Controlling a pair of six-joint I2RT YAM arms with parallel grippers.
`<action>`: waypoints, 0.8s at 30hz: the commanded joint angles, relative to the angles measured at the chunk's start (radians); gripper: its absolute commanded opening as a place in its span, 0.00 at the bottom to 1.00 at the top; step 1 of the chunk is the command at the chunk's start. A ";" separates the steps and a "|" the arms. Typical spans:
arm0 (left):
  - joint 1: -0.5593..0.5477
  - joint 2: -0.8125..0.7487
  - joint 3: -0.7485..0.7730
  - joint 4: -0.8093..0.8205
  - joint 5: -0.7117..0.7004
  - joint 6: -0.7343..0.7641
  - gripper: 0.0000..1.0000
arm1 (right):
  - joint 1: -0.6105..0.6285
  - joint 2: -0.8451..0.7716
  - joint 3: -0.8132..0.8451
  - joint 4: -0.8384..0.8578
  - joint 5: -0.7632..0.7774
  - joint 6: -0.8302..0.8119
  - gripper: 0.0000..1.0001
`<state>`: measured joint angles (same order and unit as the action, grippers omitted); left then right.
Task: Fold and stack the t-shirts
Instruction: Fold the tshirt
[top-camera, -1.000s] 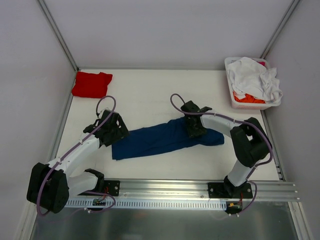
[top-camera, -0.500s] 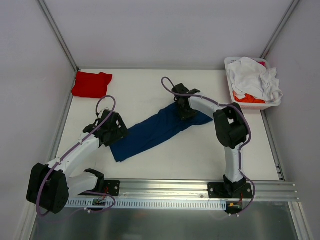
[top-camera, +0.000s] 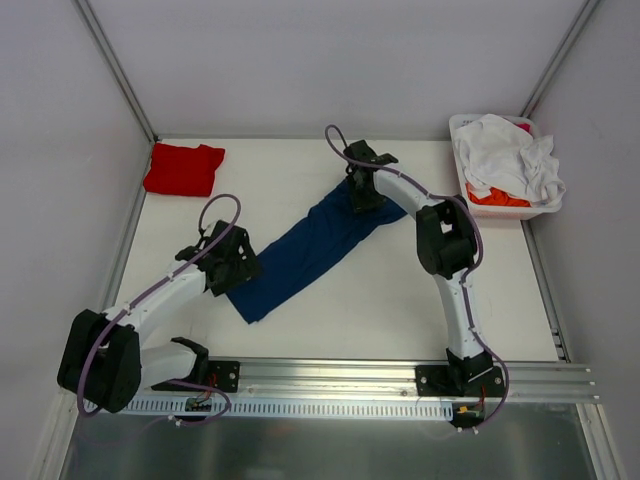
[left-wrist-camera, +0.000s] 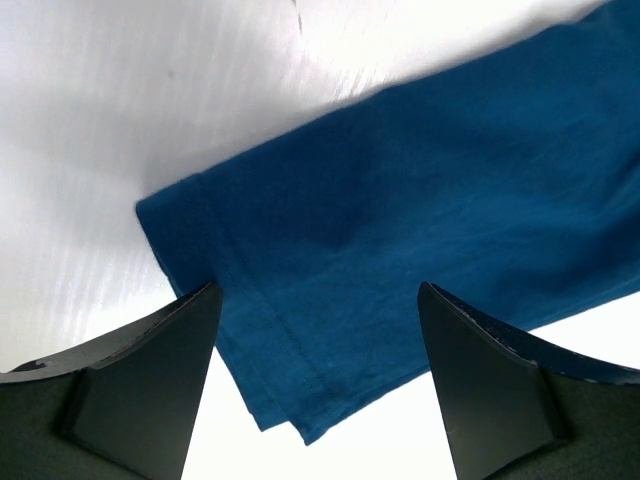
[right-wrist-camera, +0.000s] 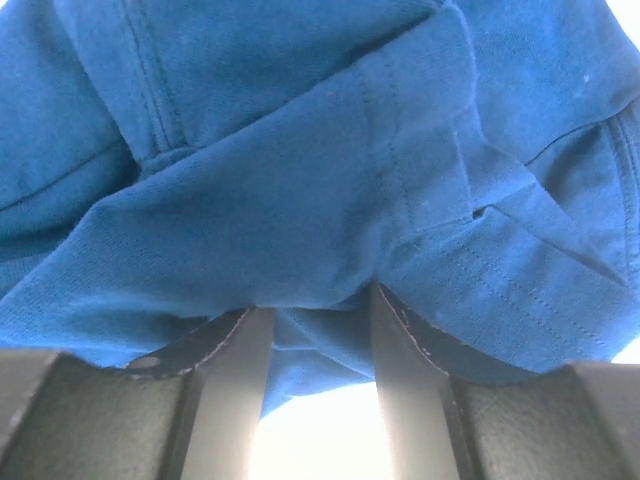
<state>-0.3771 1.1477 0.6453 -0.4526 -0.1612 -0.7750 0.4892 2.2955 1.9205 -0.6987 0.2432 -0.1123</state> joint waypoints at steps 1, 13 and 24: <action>-0.034 0.063 0.013 -0.003 -0.030 -0.046 0.81 | -0.004 0.022 0.089 -0.050 -0.036 -0.006 0.46; -0.212 0.325 0.094 0.048 -0.061 -0.130 0.81 | -0.043 0.099 0.210 -0.058 -0.110 0.000 0.46; -0.480 0.504 0.220 0.048 -0.058 -0.265 0.80 | -0.081 0.170 0.336 -0.056 -0.174 0.010 0.47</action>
<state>-0.7712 1.5734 0.8639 -0.4583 -0.3447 -0.9123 0.4206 2.4481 2.1841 -0.7391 0.1120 -0.1108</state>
